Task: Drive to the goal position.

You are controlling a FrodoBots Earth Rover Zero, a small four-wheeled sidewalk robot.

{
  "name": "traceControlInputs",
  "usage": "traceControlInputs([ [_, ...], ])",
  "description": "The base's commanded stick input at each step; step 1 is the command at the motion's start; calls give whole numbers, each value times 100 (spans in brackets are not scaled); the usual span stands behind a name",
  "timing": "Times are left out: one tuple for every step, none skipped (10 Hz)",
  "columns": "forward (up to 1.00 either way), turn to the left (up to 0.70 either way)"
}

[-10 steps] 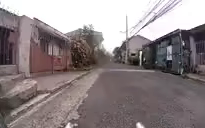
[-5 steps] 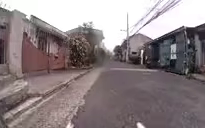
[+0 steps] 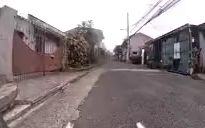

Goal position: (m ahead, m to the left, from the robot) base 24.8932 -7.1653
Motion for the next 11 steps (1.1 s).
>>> traceControlInputs([
  [70,0],
  [70,0],
  [70,0],
  [70,0],
  [70,0],
  [70,0],
  [70,0],
  [70,0],
  [70,0],
  [70,0],
  [70,0],
])
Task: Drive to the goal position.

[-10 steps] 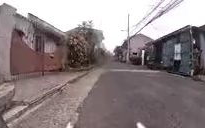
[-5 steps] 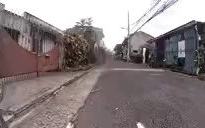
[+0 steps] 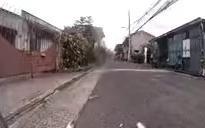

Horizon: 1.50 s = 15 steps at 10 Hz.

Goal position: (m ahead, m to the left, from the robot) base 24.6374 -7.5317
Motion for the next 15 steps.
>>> traceControlInputs([
  [70,0],
  [70,0],
  [70,0],
  [70,0],
  [70,0],
  [70,0],
  [70,0],
  [70,0],
  [70,0],
  [70,0],
  [70,0],
  [70,0],
  [70,0],
  [70,0],
  [70,0],
])
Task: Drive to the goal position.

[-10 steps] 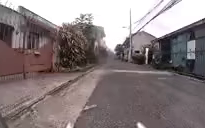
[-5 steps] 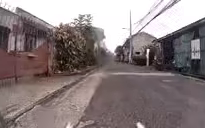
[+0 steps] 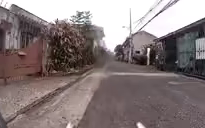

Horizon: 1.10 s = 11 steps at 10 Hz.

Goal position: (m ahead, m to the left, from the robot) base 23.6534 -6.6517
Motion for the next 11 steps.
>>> traceControlInputs([
  [70,0],
  [70,-1],
  [70,-2],
  [70,-3],
  [70,-4],
  [70,-8],
  [70,-12],
  [70,-14],
  [70,-14],
  [70,-14],
  [70,-14],
])
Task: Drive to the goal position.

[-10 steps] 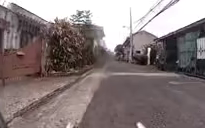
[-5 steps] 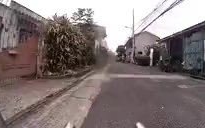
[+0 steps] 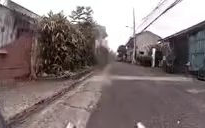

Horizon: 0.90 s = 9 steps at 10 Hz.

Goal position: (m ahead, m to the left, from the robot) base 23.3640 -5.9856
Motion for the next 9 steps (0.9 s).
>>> traceControlInputs([
  [70,-13],
  [70,-14],
  [70,-14],
  [70,-13],
  [70,-13],
  [70,-14],
  [70,-14],
  [70,-14],
  [70,-14],
])
